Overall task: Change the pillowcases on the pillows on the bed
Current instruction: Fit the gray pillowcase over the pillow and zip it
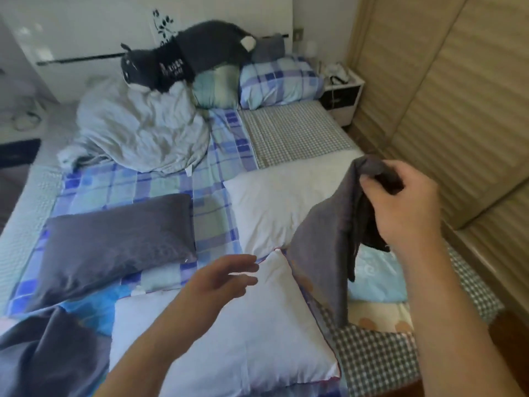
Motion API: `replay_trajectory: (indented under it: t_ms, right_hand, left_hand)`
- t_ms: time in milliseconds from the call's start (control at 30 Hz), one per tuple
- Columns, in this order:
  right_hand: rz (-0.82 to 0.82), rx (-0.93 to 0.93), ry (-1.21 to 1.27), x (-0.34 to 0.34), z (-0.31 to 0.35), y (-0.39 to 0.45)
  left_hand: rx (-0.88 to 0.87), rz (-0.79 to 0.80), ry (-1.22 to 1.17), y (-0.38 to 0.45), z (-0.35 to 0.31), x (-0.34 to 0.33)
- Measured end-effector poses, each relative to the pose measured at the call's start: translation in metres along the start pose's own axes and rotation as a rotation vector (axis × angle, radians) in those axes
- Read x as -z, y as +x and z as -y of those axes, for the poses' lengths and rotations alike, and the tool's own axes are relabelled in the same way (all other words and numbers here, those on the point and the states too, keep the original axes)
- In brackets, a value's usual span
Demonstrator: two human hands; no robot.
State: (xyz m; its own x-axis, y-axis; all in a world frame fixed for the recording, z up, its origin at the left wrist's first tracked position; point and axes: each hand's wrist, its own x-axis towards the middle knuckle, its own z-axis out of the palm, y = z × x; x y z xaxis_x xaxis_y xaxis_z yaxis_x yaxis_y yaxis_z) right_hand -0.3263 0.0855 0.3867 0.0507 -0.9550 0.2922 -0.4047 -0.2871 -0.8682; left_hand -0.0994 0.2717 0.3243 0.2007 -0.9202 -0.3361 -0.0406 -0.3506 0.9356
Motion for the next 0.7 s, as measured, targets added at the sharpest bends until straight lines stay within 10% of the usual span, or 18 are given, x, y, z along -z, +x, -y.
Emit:
replay_trajectory:
  t_ms: [200,533,700]
  right_hand:
    - [0.284,0.234,-0.347,-0.042,0.136,0.013]
    - [0.691,0.156,0.033,-0.094,0.228,-0.005]
    - [0.686,0.222,-0.311,-0.089,0.221,0.019]
  left_hand:
    - [-0.342,0.156,0.006,-0.032,-0.100,0.028]
    - [-0.511,-0.358,0.203,-0.026,-0.101,0.097]
    - [-0.473,-0.434,0.498,-0.034,-0.117,0.186]
